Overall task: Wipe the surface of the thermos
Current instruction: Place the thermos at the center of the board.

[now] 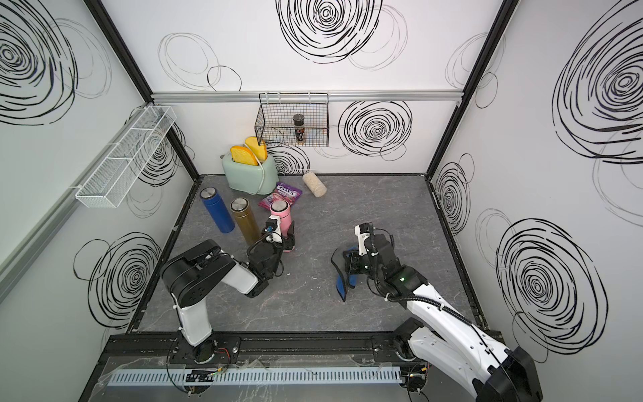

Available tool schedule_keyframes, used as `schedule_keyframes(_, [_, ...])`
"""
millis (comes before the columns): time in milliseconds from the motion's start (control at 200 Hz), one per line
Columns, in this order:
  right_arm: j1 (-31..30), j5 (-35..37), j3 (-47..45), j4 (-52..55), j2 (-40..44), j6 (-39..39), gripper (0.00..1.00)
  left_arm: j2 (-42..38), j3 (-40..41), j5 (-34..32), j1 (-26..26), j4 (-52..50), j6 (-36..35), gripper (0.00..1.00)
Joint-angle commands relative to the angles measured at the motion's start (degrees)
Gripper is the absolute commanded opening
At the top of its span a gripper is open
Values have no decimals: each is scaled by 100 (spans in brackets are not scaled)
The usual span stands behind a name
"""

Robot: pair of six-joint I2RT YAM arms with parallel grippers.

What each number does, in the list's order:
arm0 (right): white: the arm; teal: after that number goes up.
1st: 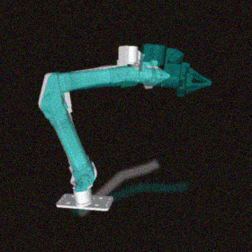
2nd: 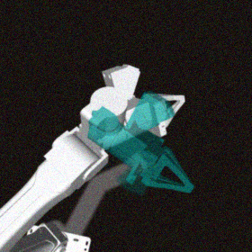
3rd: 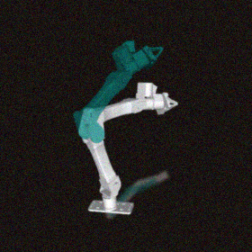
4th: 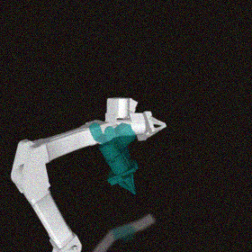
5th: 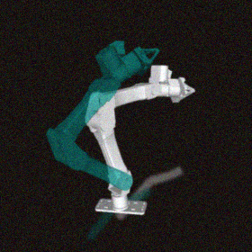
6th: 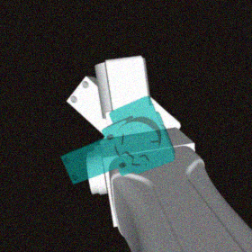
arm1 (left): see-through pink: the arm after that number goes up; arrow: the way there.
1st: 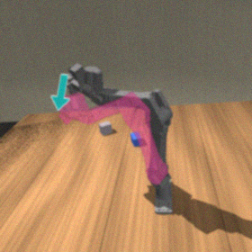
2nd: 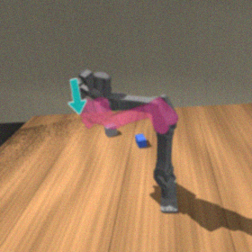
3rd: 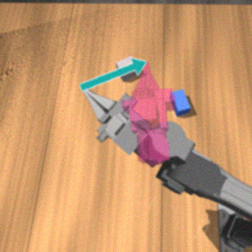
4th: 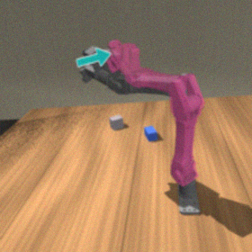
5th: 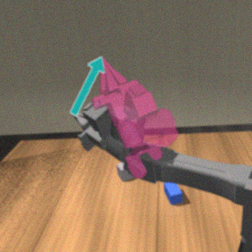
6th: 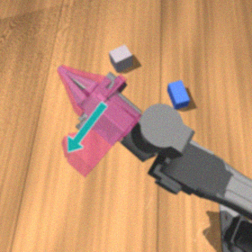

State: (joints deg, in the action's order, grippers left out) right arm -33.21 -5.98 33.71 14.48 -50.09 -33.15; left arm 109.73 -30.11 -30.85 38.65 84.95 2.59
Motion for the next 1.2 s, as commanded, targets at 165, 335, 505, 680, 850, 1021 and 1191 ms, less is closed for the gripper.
schedule_keyframes(165, [172,-278,-206,-384,-71,126,0,426,-525,-409,-42,1858,-251,2])
schedule_keyframes(335, [235,-338,-251,-410,-107,143,0,592,-722,-392,-85,1900,-294,8])
schedule_keyframes(505, [258,-369,-276,-398,-81,146,0,571,-691,-340,-71,1905,-294,15])
schedule_keyframes(680, [279,-395,-279,-359,-6,147,0,521,-639,-305,-25,1898,-302,57])
schedule_keyframes(850, [296,-413,-239,-217,125,142,0,354,-611,-314,61,1507,-278,91])
schedule_keyframes(1021, [290,-404,-175,-58,325,128,0,158,-428,-528,267,1401,-335,99])
schedule_keyframes(1191, [298,-349,-113,147,541,114,0,-224,-97,-938,614,1377,-519,97])
